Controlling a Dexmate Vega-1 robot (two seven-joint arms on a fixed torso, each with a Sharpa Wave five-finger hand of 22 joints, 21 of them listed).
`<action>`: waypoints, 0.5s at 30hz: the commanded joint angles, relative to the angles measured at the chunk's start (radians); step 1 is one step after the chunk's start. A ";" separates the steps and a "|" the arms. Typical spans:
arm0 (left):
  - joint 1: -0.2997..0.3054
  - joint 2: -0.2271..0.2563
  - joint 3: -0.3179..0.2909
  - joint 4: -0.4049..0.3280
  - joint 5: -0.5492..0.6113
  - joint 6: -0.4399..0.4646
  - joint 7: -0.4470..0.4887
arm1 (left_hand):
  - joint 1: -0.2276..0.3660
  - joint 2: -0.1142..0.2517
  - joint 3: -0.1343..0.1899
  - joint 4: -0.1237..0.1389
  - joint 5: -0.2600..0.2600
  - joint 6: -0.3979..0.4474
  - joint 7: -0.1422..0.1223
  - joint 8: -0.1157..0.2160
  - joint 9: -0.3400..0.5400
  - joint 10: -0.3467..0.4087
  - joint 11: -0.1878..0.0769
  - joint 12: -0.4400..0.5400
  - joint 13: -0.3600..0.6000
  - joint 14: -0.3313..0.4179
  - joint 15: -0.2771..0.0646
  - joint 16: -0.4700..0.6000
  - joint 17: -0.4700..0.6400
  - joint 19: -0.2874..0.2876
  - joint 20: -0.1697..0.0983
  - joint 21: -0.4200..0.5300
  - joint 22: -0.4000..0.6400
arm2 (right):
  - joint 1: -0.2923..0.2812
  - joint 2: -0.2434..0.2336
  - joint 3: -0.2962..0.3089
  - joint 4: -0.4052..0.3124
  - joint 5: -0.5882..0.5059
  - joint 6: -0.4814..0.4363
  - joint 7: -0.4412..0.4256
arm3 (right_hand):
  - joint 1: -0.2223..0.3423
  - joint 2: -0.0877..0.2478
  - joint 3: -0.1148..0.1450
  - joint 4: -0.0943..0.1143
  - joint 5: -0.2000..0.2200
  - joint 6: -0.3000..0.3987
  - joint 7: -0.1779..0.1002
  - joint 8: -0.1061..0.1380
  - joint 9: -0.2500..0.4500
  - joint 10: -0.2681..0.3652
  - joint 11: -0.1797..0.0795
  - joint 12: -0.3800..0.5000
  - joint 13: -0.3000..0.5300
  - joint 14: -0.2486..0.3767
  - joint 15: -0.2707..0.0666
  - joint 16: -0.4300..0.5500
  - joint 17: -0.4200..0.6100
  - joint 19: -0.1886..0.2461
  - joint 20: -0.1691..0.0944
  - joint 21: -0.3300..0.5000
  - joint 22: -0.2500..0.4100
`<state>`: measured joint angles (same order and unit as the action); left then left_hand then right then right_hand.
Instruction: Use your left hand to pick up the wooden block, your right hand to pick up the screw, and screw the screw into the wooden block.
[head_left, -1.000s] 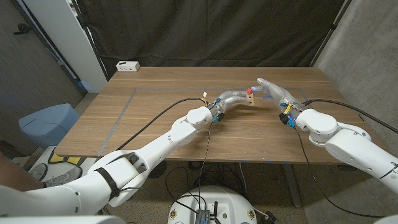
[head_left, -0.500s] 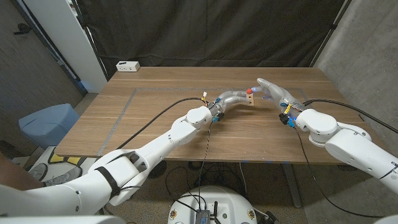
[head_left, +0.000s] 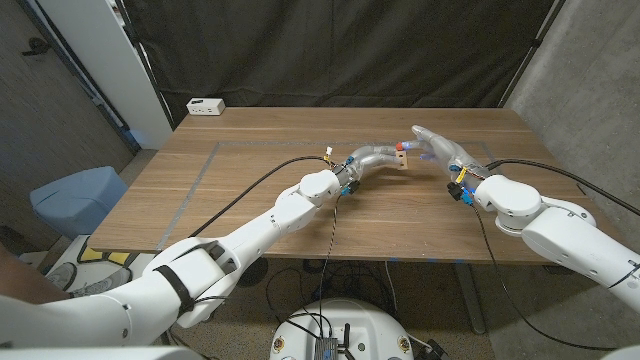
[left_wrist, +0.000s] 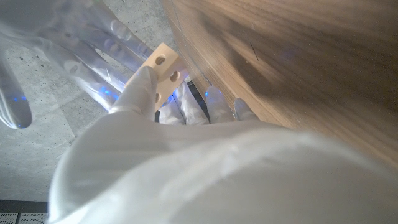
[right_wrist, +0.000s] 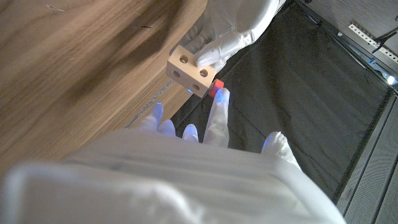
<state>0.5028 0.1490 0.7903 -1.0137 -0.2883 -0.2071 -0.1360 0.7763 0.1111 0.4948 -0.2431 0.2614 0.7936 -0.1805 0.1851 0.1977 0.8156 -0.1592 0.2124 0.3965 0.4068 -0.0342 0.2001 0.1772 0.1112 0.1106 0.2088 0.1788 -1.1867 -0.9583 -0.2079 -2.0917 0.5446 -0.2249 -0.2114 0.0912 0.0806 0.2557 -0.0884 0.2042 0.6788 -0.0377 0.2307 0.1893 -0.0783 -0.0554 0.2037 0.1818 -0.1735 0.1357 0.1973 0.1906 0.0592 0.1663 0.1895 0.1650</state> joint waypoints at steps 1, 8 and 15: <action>-0.009 -0.006 -0.002 0.020 -0.001 -0.007 -0.006 | -0.051 0.063 0.096 0.091 0.006 0.087 0.079 0.010 0.002 0.009 0.001 0.004 0.005 0.003 0.007 0.005 0.003 0.006 0.004 0.003 0.006 | 0.011 0.006 -0.009 0.006 0.005 0.010 0.016 | 0.002 0.003 0.006 -0.001 0.010 0.031 0.003 0.011 0.001 0.013 -0.004 0.006 -0.001 -0.015 -0.009 0.009 0.002 0.014 0.002 0.005 0.005; -0.012 -0.007 -0.003 0.025 -0.003 -0.004 -0.005 | -0.051 0.062 0.097 0.090 0.006 0.087 0.077 0.010 0.002 0.010 0.000 0.004 0.005 0.004 0.006 0.005 0.003 0.006 0.002 0.003 0.006 | 0.017 0.016 -0.015 0.020 0.003 0.028 0.019 | 0.007 0.004 0.009 -0.004 0.010 0.059 0.015 0.012 0.001 0.031 -0.006 0.005 -0.001 -0.004 -0.015 0.010 0.001 0.030 -0.048 0.009 0.005; -0.020 -0.013 -0.003 0.041 -0.004 -0.008 -0.011 | -0.052 0.062 0.097 0.091 0.006 0.089 0.076 0.010 0.002 0.010 0.001 0.004 0.006 0.003 0.006 0.005 0.003 0.006 0.003 0.003 0.006 | 0.006 0.024 -0.007 0.021 0.005 0.024 -0.008 | 0.009 0.004 0.011 -0.005 0.011 0.061 0.014 0.009 0.000 0.037 -0.002 0.005 -0.001 0.005 -0.019 0.012 0.000 0.037 -0.051 0.010 0.004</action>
<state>0.4919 0.1428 0.7882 -0.9917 -0.2897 -0.2112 -0.1408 0.7763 0.1112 0.4948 -0.2430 0.2611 0.7935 -0.1805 0.1851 0.1977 0.8153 -0.1590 0.2122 0.3966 0.4068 -0.0342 0.2001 0.1772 0.1112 0.1107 0.2088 0.1788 -1.1750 -0.9476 -0.2182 -2.0805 0.5483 -0.2067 -0.1980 0.0912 0.0806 0.2598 -0.0925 0.2119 0.7332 -0.0233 0.2385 0.1893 -0.0461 -0.0588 0.2036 0.1818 -0.1683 0.1226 0.2050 0.1907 0.0949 0.1193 0.1895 0.1650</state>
